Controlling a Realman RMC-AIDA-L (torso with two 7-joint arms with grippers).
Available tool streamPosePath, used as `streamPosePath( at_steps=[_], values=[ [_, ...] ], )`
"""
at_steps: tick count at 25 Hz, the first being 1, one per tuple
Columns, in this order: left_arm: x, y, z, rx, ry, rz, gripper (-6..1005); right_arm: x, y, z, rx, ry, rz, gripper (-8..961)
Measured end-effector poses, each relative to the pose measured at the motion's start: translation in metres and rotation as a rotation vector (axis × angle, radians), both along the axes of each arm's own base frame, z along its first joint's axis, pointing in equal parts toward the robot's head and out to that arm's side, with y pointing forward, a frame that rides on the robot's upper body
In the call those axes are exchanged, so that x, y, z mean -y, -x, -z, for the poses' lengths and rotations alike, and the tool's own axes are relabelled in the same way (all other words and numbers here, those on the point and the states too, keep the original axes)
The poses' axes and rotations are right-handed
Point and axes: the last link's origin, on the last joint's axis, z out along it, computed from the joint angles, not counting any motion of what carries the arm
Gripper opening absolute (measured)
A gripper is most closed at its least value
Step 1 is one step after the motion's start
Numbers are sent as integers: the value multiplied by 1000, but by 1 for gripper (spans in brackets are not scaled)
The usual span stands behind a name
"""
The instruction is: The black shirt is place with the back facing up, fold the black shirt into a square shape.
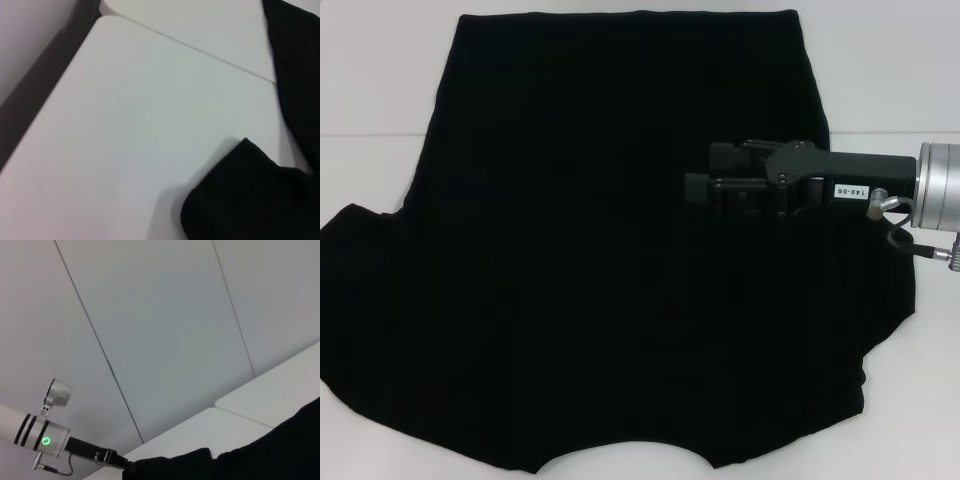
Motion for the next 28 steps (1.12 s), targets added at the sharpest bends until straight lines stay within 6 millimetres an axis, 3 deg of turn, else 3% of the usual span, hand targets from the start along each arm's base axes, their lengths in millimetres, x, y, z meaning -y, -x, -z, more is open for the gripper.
streamPosePath(
  at_steps=[8, 14, 16, 17, 18, 19, 20, 25, 28],
  values=[
    [-1, -5, 3, 20, 24, 21, 2, 0, -2, -1, -3, -8, 9, 881],
    [-12, -31, 11, 99, 49, 171, 22, 0, -2, -1, -3, -9, 10, 881],
    [-22, -50, 20, 134, 81, 271, 32, 0, -3, -2, -1, -11, 9, 881],
    [-33, -69, 33, 157, 132, 361, 37, 0, -4, -3, 0, -13, 10, 881],
    [-33, -69, 33, 157, 132, 361, 42, 0, -4, -3, 0, -13, 10, 881],
    [-42, -89, 52, 168, 198, 443, 47, 0, -4, -3, 1, -13, 10, 881],
    [-42, -89, 52, 168, 198, 443, 52, 0, -5, -3, 1, -13, 12, 881],
    [-55, -121, 91, 162, 332, 541, 76, 3, -10, -5, -2, -12, 22, 881],
    [-57, -127, 100, 136, 351, 556, 91, 4, -13, -8, -15, -21, 31, 881]
  ],
)
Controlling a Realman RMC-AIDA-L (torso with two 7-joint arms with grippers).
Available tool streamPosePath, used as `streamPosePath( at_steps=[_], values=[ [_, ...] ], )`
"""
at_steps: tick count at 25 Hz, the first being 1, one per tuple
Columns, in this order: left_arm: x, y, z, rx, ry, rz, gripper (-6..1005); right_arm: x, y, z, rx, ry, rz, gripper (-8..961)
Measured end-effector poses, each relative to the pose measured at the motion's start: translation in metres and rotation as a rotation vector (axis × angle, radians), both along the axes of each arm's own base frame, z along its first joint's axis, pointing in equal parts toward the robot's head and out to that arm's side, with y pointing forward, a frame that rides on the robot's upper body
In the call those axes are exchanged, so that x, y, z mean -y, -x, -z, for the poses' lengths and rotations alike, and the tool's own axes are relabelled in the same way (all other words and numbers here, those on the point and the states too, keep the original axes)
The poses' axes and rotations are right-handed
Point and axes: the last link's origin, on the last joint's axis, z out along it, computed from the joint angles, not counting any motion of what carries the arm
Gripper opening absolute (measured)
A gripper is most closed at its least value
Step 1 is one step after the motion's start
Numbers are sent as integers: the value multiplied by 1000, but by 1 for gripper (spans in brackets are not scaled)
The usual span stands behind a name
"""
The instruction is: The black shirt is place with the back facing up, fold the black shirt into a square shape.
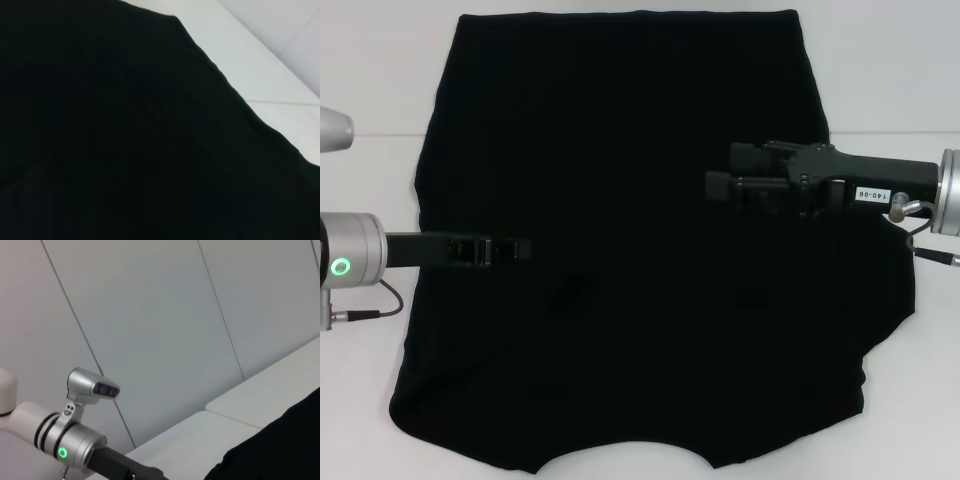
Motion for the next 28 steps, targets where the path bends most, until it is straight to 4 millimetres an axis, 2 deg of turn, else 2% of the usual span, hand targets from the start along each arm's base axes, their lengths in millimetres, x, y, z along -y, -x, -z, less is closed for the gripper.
streamPosePath(
  at_steps=[4, 8, 9, 10, 11, 12, 14, 15, 18, 19, 24, 28],
  values=[
    [0, 2, -1, -14, -15, 4, 111, 1, -2, -4, -18, -8, 6, 881],
    [2, 0, -11, 18, -38, 36, 287, -1, -6, -14, -26, 1, 43, 881],
    [8, -9, -13, 68, -36, 122, 331, -5, -11, -22, -20, 22, 103, 881],
    [8, -9, -13, 68, -36, 122, 436, -5, -11, -22, -20, 22, 103, 881],
    [14, -17, -14, 106, -32, 212, 541, -7, -15, -27, -11, 38, 148, 881],
    [19, -23, -13, 134, -28, 289, 561, -8, -19, -31, -1, 59, 189, 881],
    [32, -35, -8, 182, -18, 464, 600, -11, -34, -45, 44, 117, 330, 881],
    [41, -41, -2, 204, -10, 582, 619, -11, -34, -45, 44, 117, 330, 881],
    [54, -49, 12, 218, 8, 736, 678, -10, -54, -59, 94, 167, 488, 881],
    [58, -53, 22, 204, 33, 806, 698, -10, -59, -63, 105, 173, 523, 882],
    [66, -59, 38, 162, 92, 915, 808, -2, -89, -88, 156, 197, 734, 882],
    [71, -62, 47, 138, 128, 981, 938, 3, -103, -96, 200, 198, 829, 881]
  ],
)
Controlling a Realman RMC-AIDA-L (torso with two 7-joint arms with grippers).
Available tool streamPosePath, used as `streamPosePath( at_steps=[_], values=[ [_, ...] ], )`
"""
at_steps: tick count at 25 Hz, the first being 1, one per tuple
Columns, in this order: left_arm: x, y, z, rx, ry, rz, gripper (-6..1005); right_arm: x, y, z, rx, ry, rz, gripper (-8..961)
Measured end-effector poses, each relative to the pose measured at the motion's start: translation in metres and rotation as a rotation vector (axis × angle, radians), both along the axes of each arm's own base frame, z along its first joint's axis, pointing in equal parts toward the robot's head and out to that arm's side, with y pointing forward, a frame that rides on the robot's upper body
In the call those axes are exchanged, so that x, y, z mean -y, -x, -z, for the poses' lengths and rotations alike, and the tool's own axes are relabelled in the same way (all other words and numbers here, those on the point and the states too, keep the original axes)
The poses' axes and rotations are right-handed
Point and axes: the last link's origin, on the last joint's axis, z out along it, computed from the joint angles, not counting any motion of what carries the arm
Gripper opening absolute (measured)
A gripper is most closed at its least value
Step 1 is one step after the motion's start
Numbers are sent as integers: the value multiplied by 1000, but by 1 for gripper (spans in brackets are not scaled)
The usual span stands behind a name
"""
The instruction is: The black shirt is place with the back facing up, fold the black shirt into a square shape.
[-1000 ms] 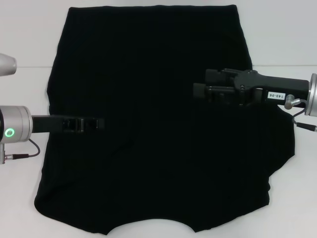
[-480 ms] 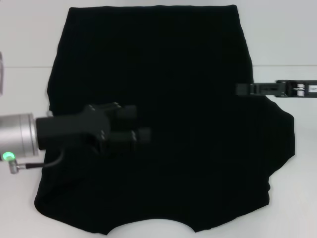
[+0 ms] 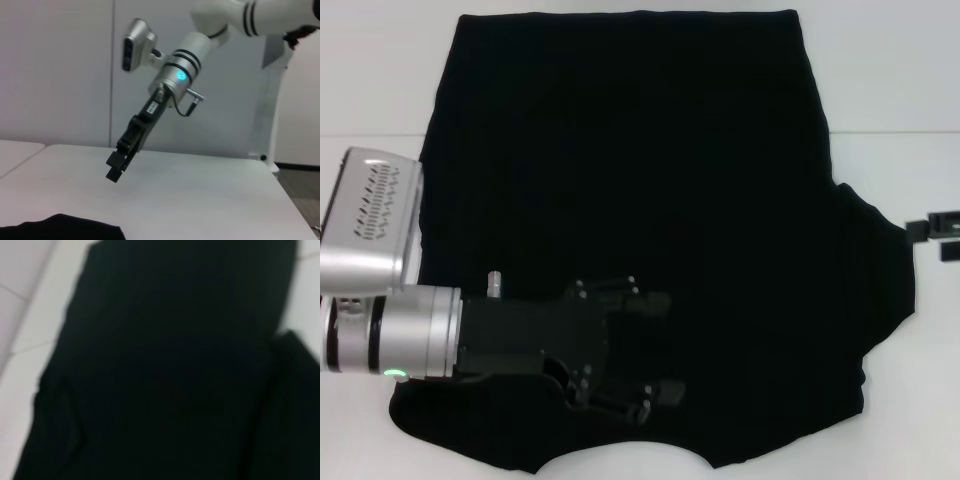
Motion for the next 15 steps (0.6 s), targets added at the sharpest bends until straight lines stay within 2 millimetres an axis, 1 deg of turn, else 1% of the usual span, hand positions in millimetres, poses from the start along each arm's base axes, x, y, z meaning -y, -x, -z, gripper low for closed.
streamPosePath(
  at_steps=[4, 7, 9, 15],
  values=[
    [1, 0, 5, -30, 8, 29, 934, 4, -16, -4, 76, 15, 100, 881],
    [-1, 5, 9, -74, -3, 25, 933, 2, -25, 1, 136, 15, 147, 880],
    [-1, 5, 10, -86, -2, 24, 934, 2, -25, 3, 141, 13, 148, 880],
    [-3, 6, 11, -97, -5, 20, 934, -7, -19, 25, 148, 12, 140, 879]
  ],
)
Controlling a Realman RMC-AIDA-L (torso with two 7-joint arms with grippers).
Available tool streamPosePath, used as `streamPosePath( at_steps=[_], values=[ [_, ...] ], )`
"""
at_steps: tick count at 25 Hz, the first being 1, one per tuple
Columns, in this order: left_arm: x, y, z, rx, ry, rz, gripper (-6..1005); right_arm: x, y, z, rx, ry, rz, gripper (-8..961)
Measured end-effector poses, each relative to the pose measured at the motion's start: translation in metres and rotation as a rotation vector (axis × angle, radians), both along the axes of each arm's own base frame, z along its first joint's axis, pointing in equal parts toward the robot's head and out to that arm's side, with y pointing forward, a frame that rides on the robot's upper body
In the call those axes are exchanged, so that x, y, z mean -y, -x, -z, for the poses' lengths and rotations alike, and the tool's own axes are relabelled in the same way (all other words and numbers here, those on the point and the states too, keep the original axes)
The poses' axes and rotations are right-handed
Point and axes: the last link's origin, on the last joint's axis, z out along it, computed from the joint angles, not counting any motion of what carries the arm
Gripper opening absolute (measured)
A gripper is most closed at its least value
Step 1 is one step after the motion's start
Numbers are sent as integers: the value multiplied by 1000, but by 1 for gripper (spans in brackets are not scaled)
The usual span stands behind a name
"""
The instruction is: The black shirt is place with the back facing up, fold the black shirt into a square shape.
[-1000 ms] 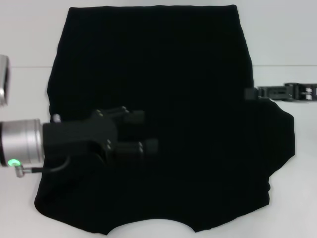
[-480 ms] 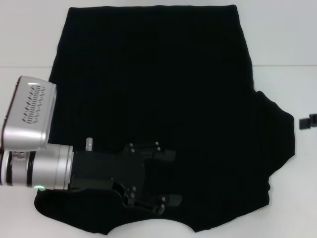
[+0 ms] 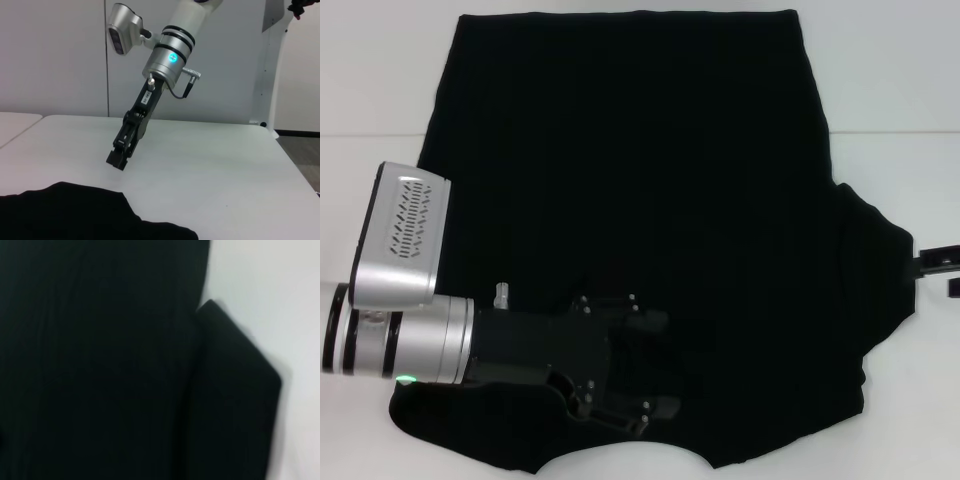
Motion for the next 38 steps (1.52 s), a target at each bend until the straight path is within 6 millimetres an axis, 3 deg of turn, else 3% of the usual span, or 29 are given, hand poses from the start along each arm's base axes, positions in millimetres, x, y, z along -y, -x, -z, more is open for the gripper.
streamPosePath(
  at_steps=[6, 19, 24, 34, 38],
  values=[
    [-1, 1, 0, 0, -8, -7, 934, -5, 1, 22, 25, 22, -3, 878],
    [-2, 3, -1, -3, -14, -33, 933, -7, 2, 30, 43, 21, -12, 871],
    [-2, 3, -1, -2, -9, -45, 934, -9, 2, 36, 68, 21, -19, 694],
    [-2, 3, -3, -2, -7, -49, 935, -11, 7, 44, 120, 57, -41, 447],
    [-3, 3, -3, -3, -9, -57, 935, -11, 6, 44, 128, 59, -42, 290]
  ],
)
